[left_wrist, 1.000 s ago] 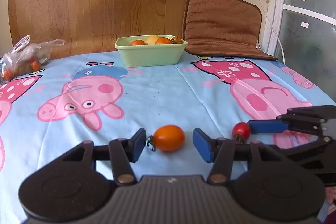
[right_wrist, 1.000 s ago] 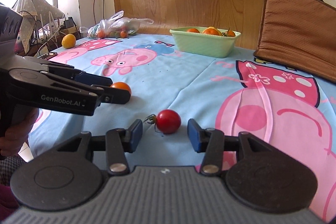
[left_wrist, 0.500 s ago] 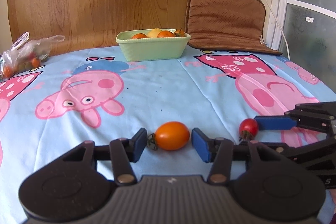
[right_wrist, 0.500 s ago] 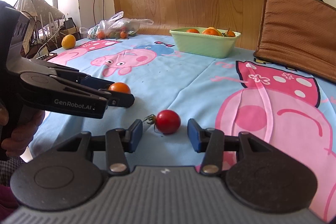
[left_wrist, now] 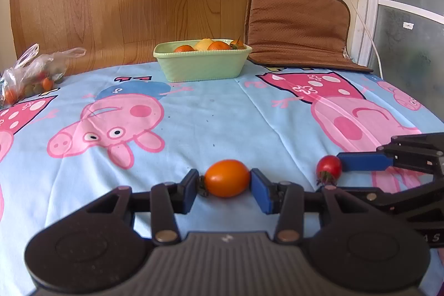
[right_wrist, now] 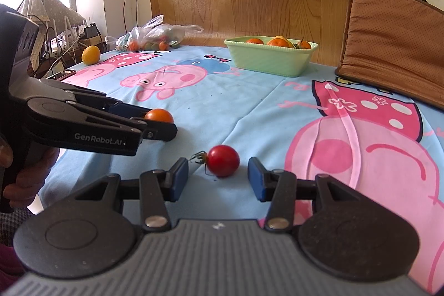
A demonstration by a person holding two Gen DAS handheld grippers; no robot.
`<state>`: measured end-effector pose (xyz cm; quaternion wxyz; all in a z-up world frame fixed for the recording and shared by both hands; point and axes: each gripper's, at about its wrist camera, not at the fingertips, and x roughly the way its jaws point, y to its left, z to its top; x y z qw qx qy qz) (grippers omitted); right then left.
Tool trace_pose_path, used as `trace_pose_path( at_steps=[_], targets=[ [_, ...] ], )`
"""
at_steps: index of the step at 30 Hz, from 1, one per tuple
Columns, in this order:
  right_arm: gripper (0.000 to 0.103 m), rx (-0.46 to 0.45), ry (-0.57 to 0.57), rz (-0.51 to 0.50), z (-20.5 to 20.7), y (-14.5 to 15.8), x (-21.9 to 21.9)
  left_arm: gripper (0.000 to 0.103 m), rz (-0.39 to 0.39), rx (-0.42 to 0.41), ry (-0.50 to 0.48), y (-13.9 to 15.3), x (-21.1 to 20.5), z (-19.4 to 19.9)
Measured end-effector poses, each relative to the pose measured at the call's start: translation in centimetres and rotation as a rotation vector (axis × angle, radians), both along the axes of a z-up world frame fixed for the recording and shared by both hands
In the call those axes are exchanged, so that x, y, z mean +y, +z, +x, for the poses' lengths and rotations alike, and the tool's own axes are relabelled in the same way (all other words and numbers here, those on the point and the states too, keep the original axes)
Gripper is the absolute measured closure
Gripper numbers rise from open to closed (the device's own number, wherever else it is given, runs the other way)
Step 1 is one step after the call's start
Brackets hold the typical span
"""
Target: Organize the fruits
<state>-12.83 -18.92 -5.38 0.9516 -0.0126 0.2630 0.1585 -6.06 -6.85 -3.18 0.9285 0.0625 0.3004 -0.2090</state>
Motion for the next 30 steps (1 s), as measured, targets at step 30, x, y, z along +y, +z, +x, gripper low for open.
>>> trace_pose_path(
  at_steps=[30],
  targets=[
    [0.053, -0.001, 0.007, 0.004, -0.08, -0.05, 0.11, 0.063, -0.02, 0.003, -0.003, 0.06, 0.32, -0.31]
  ],
)
